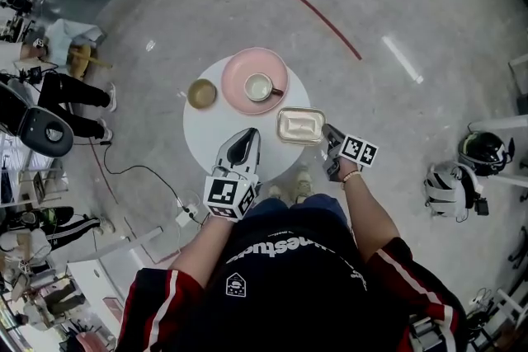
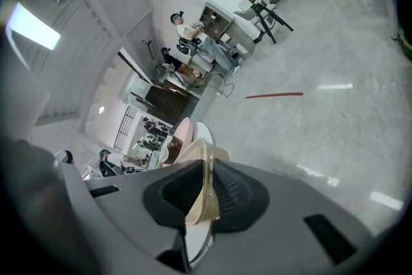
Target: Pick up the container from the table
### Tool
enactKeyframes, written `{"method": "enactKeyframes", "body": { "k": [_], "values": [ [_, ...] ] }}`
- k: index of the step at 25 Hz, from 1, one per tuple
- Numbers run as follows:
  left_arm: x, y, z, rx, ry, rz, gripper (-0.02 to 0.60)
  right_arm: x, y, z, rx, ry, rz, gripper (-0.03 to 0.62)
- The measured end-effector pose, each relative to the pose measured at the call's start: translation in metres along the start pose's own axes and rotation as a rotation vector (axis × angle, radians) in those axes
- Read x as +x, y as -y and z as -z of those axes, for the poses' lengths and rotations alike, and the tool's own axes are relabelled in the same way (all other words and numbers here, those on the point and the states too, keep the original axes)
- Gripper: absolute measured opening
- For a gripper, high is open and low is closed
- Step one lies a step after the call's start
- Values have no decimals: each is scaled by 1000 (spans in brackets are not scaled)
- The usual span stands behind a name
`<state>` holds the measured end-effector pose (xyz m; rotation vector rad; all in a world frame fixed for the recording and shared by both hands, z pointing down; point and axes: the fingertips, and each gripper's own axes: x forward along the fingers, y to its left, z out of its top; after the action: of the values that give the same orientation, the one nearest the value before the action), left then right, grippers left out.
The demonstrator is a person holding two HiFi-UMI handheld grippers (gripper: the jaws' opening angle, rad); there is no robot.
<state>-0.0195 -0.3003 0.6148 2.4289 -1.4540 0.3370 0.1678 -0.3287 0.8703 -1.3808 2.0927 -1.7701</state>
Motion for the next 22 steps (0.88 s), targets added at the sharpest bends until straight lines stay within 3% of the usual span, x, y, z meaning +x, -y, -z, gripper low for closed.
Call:
{"method": "enactKeyframes", "body": {
  "k": [12, 22],
  "values": [
    [-42, -15, -16, 8, 29, -13, 35, -20, -28, 13, -26, 7, -12, 58],
    [-78, -41, -25, -29, 94, -48, 35, -42, -52, 21, -46, 33, -16, 58]
  ]
}}
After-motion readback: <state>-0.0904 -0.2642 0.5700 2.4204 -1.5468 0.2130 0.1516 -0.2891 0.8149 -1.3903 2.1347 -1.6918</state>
